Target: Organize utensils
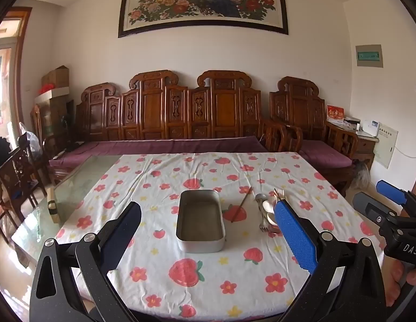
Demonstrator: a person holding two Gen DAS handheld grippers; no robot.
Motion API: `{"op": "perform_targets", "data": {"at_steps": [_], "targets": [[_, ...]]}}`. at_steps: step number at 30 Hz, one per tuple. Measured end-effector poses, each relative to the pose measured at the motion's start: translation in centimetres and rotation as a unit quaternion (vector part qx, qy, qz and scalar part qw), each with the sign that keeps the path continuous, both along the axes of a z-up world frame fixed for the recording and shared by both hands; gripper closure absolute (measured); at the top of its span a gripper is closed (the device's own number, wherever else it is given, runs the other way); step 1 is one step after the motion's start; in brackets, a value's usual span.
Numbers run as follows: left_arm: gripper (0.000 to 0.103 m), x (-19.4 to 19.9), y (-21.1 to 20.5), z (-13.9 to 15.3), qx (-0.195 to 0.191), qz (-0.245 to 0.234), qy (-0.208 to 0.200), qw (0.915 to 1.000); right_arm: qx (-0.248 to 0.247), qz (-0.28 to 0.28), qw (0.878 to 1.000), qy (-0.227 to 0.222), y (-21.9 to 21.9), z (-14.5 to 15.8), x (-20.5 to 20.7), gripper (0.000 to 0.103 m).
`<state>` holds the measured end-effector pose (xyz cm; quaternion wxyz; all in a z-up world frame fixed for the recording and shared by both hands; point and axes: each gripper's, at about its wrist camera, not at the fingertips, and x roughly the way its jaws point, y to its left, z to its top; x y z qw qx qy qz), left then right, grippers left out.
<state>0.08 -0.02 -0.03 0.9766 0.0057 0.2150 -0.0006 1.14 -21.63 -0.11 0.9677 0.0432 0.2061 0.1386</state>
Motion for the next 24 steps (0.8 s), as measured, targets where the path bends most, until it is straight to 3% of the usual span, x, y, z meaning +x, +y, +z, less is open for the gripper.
{"op": "perform_targets", "data": {"at_steps": [24], "targets": [[0.006,0.03,-0.02,-0.05,-0.001,0.0,-0.003,1.0,-0.001,0.001,1.0,0.0,0.07,0.23,-0.26,0.003]]}}
